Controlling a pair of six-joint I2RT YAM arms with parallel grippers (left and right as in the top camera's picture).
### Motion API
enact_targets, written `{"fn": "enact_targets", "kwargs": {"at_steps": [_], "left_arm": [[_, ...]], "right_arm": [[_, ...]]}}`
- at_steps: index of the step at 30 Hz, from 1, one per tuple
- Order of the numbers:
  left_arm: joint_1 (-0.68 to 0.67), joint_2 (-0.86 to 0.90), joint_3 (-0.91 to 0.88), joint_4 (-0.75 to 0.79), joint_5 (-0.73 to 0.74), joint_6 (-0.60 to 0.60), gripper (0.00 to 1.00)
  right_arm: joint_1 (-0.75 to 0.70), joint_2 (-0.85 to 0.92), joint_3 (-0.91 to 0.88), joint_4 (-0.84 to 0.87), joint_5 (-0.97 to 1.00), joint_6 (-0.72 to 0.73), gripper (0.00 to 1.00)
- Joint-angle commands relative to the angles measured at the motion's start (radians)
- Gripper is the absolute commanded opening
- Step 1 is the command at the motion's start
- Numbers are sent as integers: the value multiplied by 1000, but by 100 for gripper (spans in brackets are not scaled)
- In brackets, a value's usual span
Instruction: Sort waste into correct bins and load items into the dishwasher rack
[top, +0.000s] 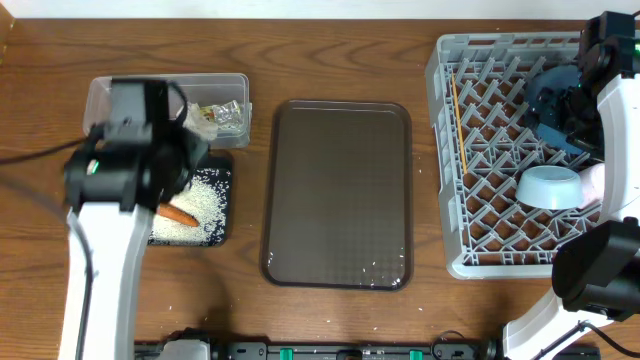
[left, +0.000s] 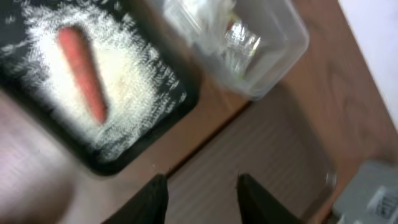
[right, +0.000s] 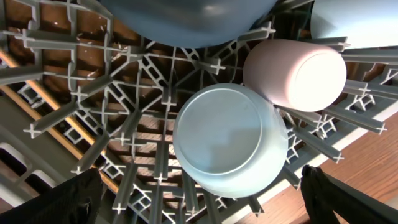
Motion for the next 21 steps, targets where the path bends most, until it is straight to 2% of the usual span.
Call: {"fn": "enact_targets", "kwargs": {"at_steps": [1, 2, 3, 4, 7, 11, 21], "left_arm": [[2, -116, 3, -111, 23, 39, 45], [2, -150, 3, -161, 23, 39, 49], [2, -176, 3, -206, 23, 39, 71], [2, -201, 3, -256, 23, 39, 81], [2, -277, 3, -428, 23, 39, 86], [2, -345, 3, -540, 23, 39, 89], [2, -397, 3, -557, 23, 39, 93]], "right_arm": [[-4, -23, 2, -1, 10, -6, 99], [-4, -23, 2, -1, 11, -6, 99], [-4, -23, 2, -1, 10, -6, 99], [-4, -23, 2, -1, 10, -6, 99], [-4, -23, 2, -1, 10, -6, 99], [-4, -23, 2, -1, 10, -6, 99], [-4, -23, 2, -1, 11, -6, 99]]}}
